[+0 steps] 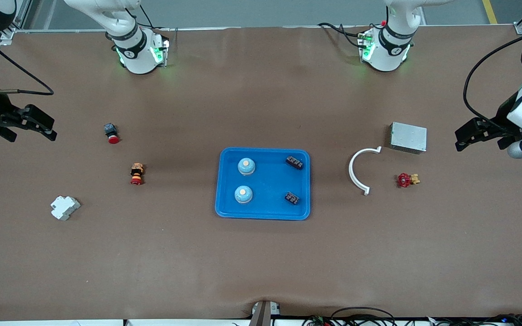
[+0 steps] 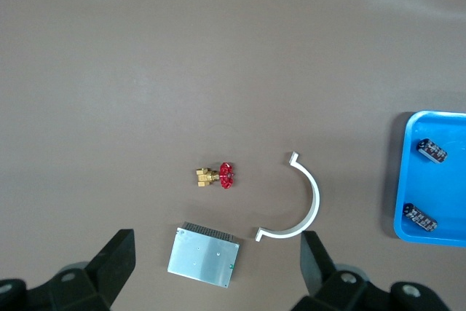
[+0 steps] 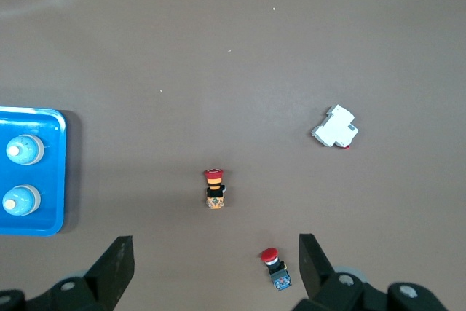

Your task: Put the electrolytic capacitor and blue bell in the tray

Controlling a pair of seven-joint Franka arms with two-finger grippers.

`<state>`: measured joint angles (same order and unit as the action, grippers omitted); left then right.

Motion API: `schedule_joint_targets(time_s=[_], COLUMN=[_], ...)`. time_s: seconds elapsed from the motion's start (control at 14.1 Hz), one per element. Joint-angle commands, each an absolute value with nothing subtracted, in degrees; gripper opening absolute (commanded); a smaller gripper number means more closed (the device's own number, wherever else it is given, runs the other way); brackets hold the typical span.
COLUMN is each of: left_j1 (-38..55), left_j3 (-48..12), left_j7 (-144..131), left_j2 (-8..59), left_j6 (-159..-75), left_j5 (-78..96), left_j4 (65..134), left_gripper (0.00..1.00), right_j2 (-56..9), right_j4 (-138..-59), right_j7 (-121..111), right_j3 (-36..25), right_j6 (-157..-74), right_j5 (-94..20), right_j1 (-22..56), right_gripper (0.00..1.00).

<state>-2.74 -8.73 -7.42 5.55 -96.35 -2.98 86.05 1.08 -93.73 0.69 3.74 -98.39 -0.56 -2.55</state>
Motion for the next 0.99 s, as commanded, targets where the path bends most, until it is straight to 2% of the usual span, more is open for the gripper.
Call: schedule_joint_targets(time_s=[0.0,0.92], left_j1=[1.91,2.81], left_j3=[-3.62,-3.96], left_j7=[-6.50,-6.94], left_j2=[5.45,5.98], left_j6=[-95.71,-95.71], left_j5=[-1.67,-1.50], left_j4=[85.25,85.78], left_gripper=[1.00,1.00], right_j2=[1.41,1.58], right_j4=[-94.04,-93.95], right_j7=[0.88,0.62], right_j3=[3.52,3.08], right_j6=[-96.77,-93.69], right_j5=[-0.79,-0.53], right_j1=[-2.55,-4.57], right_gripper=[1.00,1.00])
